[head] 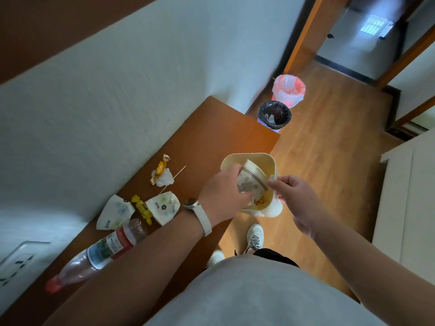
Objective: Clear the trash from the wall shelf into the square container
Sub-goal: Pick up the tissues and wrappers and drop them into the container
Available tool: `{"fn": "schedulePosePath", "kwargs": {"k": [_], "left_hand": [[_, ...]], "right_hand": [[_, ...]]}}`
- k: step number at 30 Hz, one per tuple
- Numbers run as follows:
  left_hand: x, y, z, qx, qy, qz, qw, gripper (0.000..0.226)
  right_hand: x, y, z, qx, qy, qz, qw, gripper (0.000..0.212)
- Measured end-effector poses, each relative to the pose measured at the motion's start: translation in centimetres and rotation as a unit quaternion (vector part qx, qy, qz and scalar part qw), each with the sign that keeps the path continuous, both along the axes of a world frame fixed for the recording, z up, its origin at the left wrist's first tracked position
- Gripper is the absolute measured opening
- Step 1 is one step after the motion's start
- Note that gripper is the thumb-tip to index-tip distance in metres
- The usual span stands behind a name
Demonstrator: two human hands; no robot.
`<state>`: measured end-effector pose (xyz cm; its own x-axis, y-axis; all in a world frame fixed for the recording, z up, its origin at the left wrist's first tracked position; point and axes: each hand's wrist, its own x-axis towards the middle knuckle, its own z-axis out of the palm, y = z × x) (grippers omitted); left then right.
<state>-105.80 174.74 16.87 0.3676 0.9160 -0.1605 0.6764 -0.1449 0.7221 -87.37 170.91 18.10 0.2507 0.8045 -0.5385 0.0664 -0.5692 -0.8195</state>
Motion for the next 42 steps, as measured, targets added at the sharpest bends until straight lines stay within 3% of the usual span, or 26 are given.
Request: {"fn": "schedulePosePath", "kwargs": {"k": [6,17,23,31,37,42], "left_hand": [[1.1,0.2,-0.2,0.058,0.085,0.001,0.995,0.052],[-2.4,0.6,-2.2,0.152,0.065,0.042,0.985,0.040],[-8.2,1.5,-6.7,0.073,0.139,0.123,0.980,0.040],[-13.6,4.1,-10.6,-0.021,0.209,0.249,0.945,0.041],[-14.5,5.9,-11.8,-0.053,0.232,0.266,0.934,0.018],[-14.8,6.6,-12.4,-0.081,0.230,0.272,0.931,0.020]], "right_hand": [[0.9,0.0,0.2,0.002,-0.011,0.016,1.000,0.027],[2.0,0.0,-0.1,0.004,-0.004,0.010,1.000,0.028],[2.5,0.3,-0.2,0.002,-0.008,0.009,1.000,0.024],[2.3,0.9,-0.6,-0.010,-0.015,0.034,0.999,0.026],[2.2,1.6,-0.8,-0.018,-0.017,0.037,0.999,0.027],[2.0,2.4,-0.9,-0.019,-0.021,0.040,0.999,0.025]]}}
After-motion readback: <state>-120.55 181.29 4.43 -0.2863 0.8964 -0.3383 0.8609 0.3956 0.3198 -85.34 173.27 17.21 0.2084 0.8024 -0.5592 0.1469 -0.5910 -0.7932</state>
